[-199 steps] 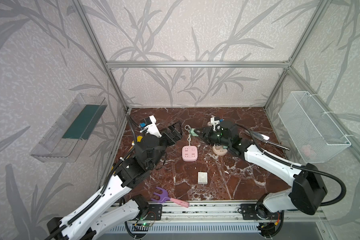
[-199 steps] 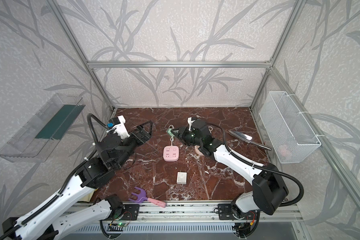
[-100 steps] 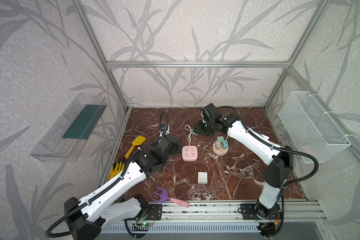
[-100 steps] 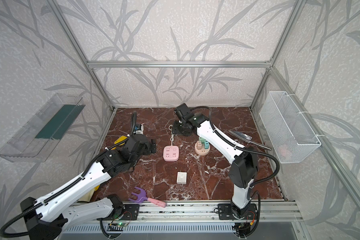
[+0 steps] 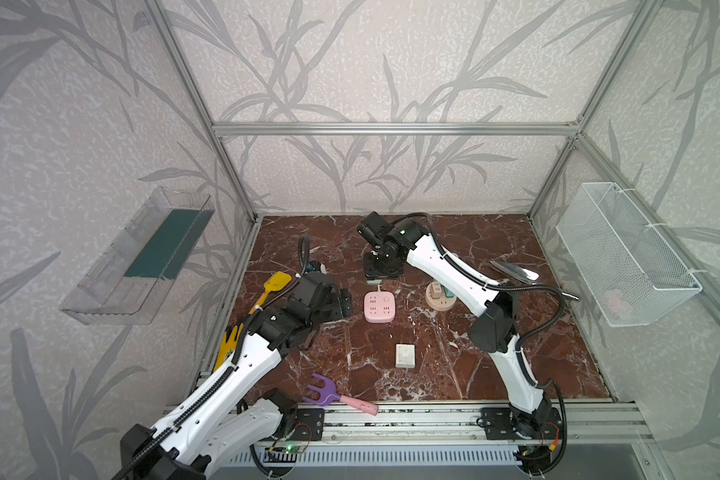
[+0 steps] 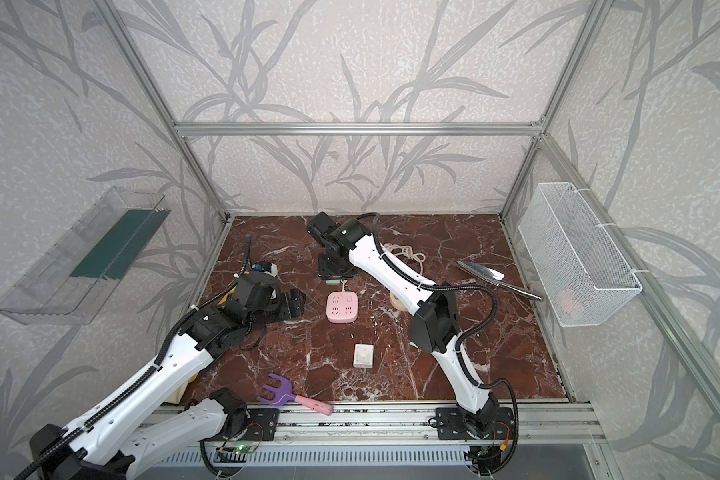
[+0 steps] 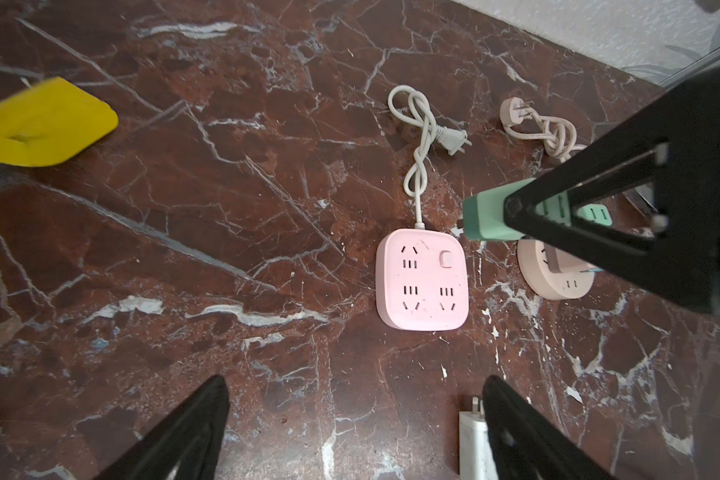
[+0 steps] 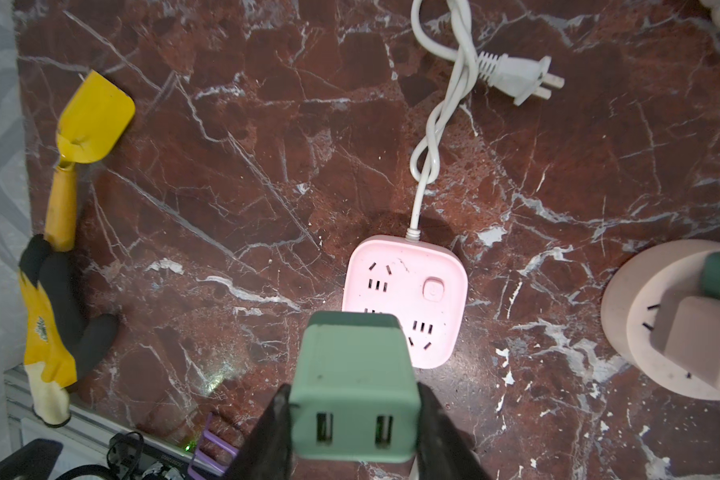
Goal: Insert the plug
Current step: 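Carry the mint adapter over the pink strip with the right gripper while the left withdraws, then lower the mint adapter into the pink strip's socket with the right gripper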
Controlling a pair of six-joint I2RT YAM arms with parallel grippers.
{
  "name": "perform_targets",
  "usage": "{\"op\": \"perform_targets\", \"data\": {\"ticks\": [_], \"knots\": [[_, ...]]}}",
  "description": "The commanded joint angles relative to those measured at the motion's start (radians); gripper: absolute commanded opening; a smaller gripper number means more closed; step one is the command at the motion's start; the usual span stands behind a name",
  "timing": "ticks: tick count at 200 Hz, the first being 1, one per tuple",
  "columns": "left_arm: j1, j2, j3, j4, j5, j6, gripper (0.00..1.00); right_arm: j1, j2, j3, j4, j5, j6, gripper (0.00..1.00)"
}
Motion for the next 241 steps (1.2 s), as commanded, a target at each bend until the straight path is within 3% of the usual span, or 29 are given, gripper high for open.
{"op": "perform_targets", "data": {"ticks": [1,86,241], "knots": [[0.018,-0.015,-0.014,-0.002,0.086,-0.027,0.92,0.006,0.03,0.021,-0.071,0.02,-0.005,0.0],[0.064,-0.007,-0.06,0.025,0.15,-0.058,0.92,0.02,0.052,-0.099,0.029,-0.001,0.043,0.0],[0.086,0.018,-0.096,0.07,0.181,-0.054,0.91,0.021,0.108,-0.097,0.052,-0.003,0.051,0.0]]}}
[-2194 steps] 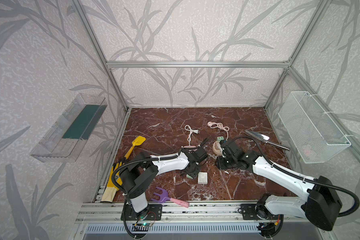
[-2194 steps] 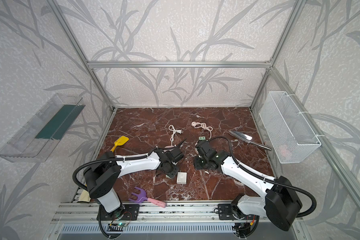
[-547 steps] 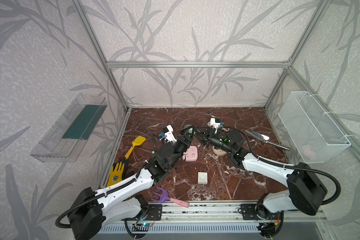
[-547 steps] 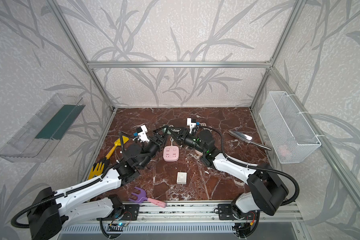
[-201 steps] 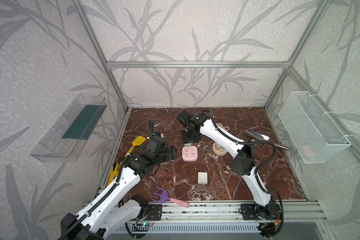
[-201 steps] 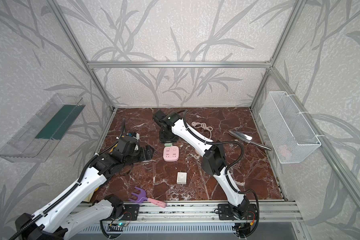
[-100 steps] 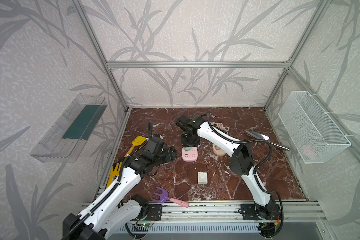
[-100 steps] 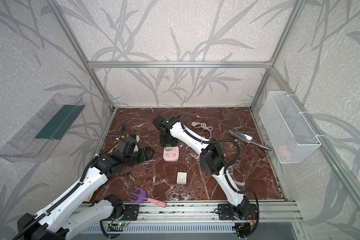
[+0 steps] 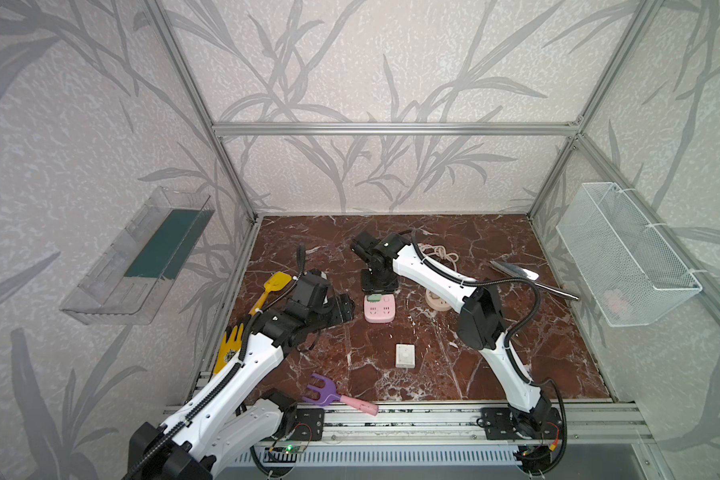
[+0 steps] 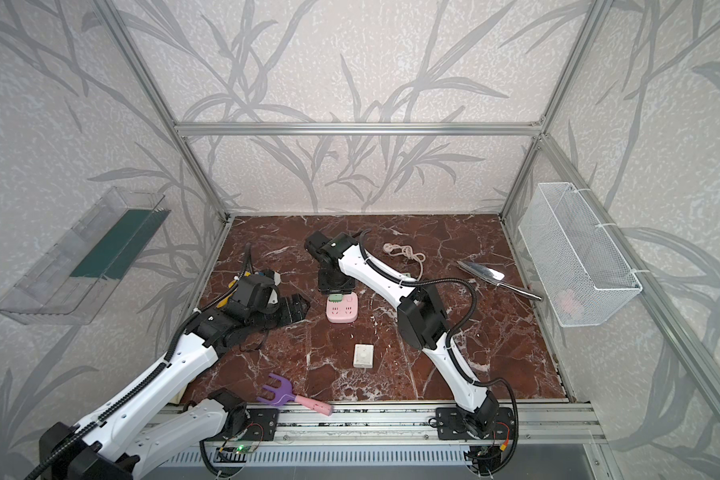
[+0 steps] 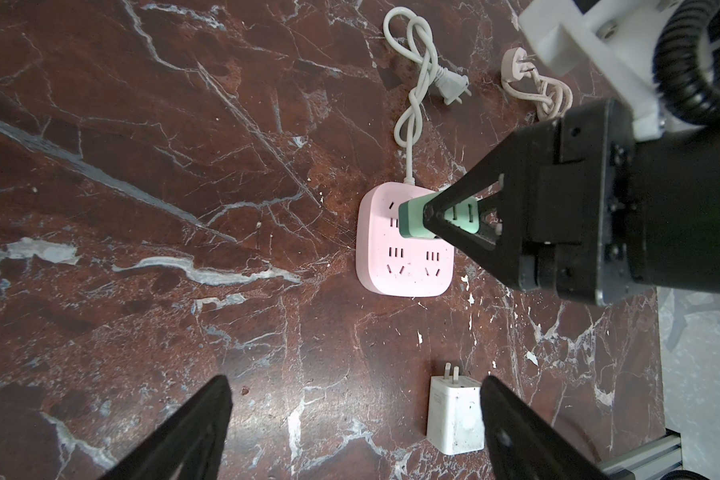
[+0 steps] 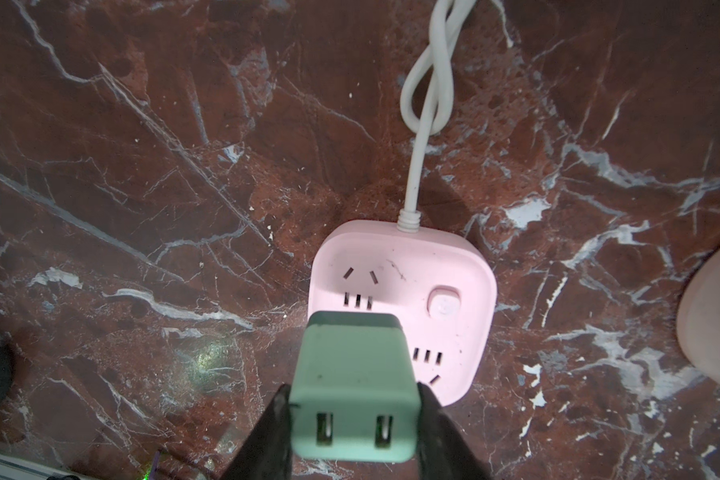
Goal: Insert the plug
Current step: 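Lower the mint adapter into the pink strip's socket with the right gripper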
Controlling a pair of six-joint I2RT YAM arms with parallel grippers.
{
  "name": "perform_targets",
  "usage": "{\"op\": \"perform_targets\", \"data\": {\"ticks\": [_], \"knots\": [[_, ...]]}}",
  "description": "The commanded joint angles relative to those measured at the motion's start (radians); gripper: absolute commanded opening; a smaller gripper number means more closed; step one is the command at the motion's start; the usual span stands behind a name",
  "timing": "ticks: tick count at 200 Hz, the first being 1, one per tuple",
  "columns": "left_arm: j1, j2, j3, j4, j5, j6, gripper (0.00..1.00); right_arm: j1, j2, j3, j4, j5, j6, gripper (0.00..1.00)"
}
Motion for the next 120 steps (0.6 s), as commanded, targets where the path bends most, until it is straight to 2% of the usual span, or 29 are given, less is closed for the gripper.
{"op": "perform_targets", "data": {"ticks": [1,120], "knots": [[0.008,0.002,-0.013,0.016,0.007,0.001,0.91,0.006,0.021,0.001,-0.007,0.015,0.008,0.0],[0.027,0.01,-0.028,0.033,0.02,0.006,0.91,0.007,0.051,0.016,-0.001,0.034,0.01,0.0]]}}
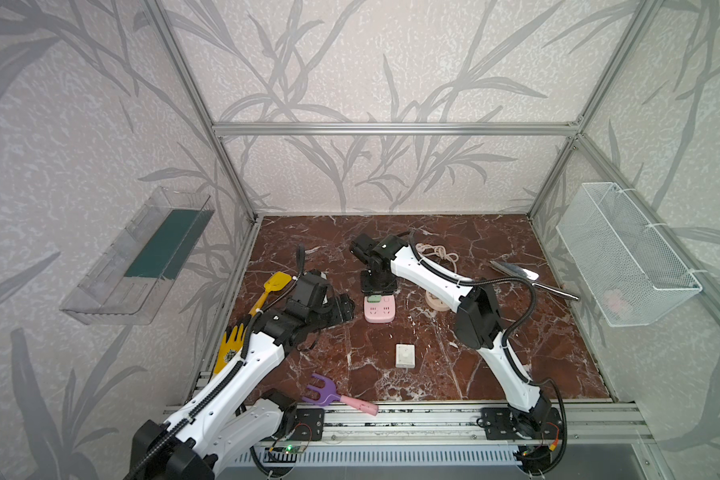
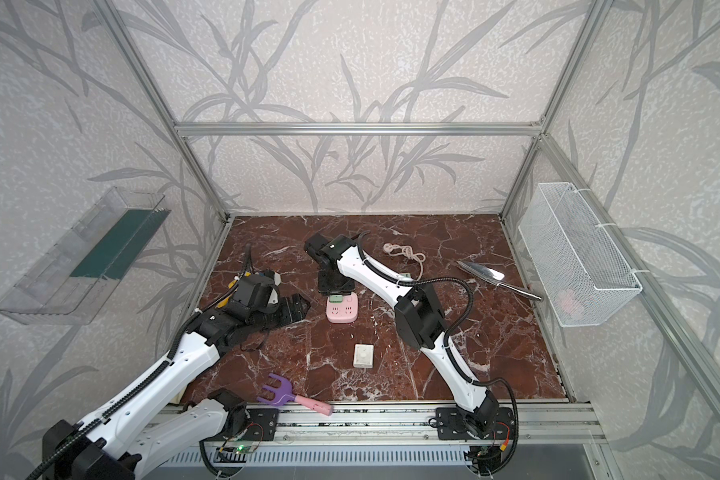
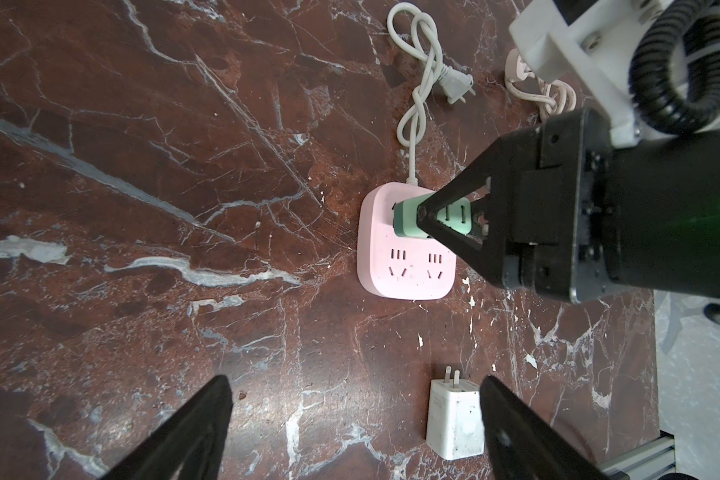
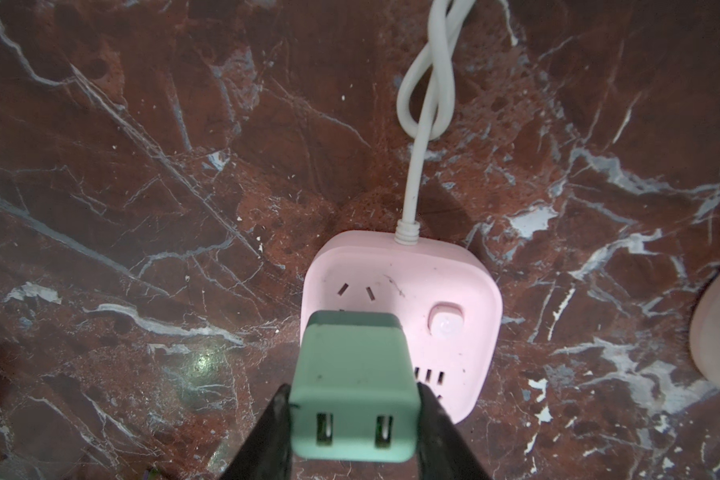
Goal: Insert the plug
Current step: 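Lower the mint adapter into the pink strip's socket with the right gripper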
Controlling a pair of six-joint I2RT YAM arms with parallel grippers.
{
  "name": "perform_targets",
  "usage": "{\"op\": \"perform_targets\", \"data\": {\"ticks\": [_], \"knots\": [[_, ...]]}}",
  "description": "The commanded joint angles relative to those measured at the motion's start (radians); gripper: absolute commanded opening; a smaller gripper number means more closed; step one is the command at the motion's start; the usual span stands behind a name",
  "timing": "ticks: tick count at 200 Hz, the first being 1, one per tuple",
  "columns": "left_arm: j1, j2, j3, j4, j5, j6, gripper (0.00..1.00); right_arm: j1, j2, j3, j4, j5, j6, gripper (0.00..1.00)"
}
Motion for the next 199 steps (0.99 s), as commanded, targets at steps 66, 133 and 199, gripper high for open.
{"op": "perform_targets", "data": {"ticks": [66,133,199], "knots": [[0.017,0.008,-0.025,0.015,0.016,0.009,0.91,0.016,0.158,0.194,-0.149,0.04,-0.03,0.0],[0.022,0.011,-0.031,0.02,0.028,0.023,0.91,0.026,0.219,0.264,-0.221,0.071,-0.043,0.0],[0.027,0.016,-0.039,0.028,0.046,0.026,0.91,0.04,0.321,0.332,-0.271,0.06,-0.051,0.0]]}}
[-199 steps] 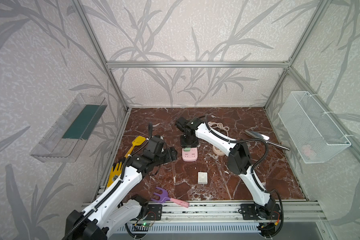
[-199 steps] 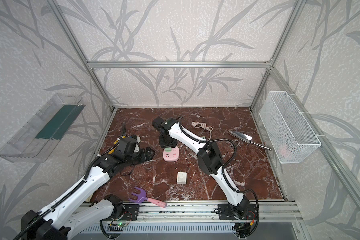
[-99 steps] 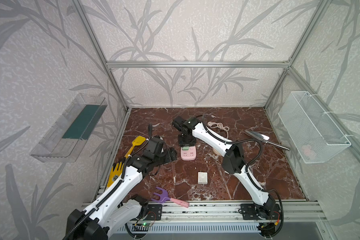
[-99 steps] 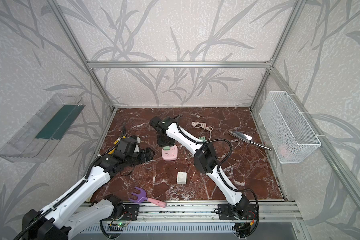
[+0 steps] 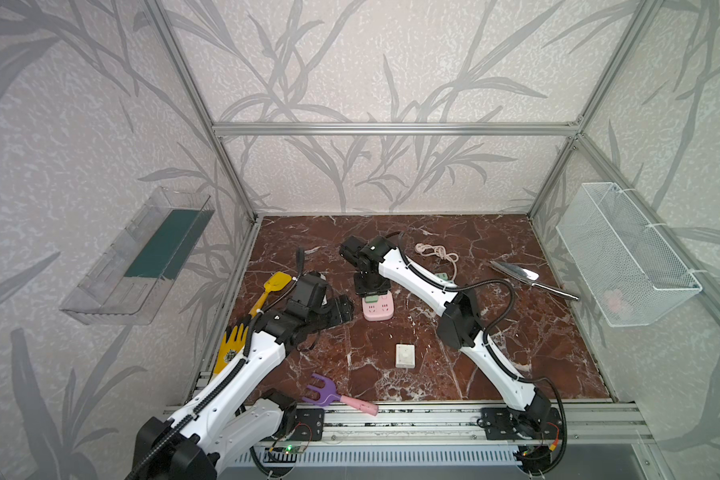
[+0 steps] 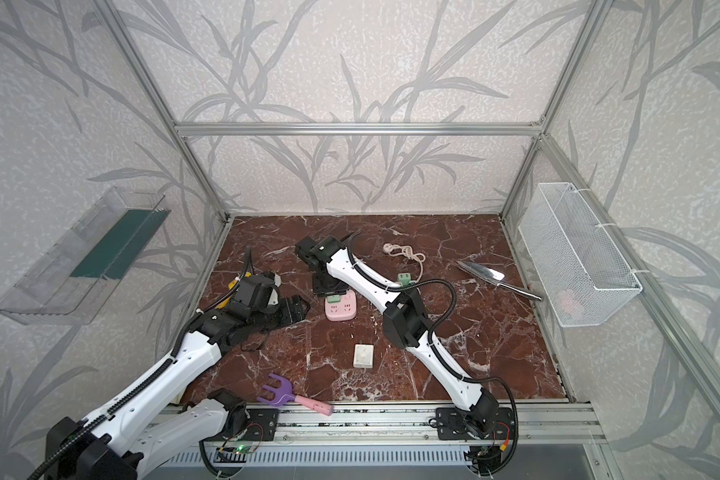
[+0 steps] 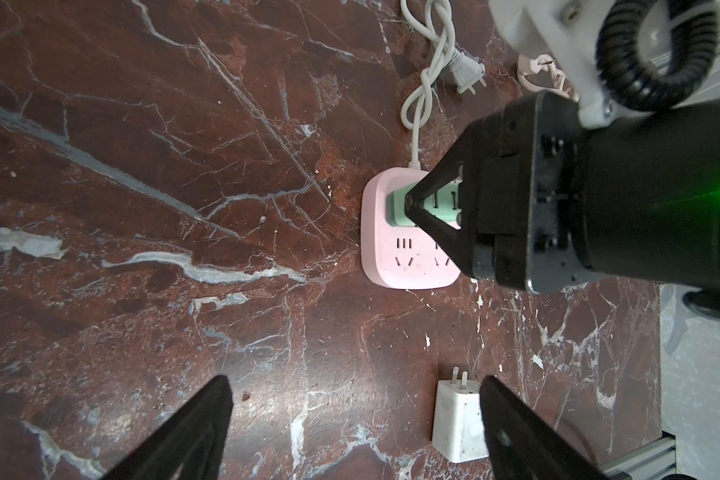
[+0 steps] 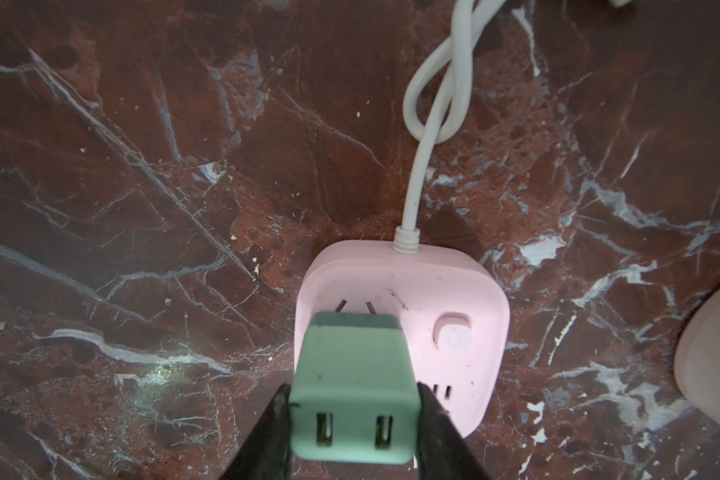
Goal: Insert the plug
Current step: 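Lower the mint adapter into the pink strip's socket with the right gripper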
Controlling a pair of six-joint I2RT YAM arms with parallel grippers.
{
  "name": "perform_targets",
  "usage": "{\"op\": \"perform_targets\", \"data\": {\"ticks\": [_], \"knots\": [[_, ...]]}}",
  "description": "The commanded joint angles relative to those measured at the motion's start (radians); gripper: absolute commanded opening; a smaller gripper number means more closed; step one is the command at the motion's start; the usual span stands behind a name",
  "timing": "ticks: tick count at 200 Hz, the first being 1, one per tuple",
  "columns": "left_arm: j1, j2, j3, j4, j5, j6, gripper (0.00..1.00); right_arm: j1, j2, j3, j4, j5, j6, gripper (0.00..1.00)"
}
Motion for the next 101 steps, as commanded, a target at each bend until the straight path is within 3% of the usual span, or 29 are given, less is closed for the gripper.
{"op": "perform_targets", "data": {"ticks": [1,101], "knots": [[0.006,0.003,-0.015,0.009,0.012,0.015,0.91,0.007,0.109,-0.011,-0.077,-0.008,-0.013,0.0],[0.008,0.018,-0.035,0.039,0.055,0.017,0.92,0.001,0.202,0.022,-0.072,-0.072,-0.015,0.0]]}}
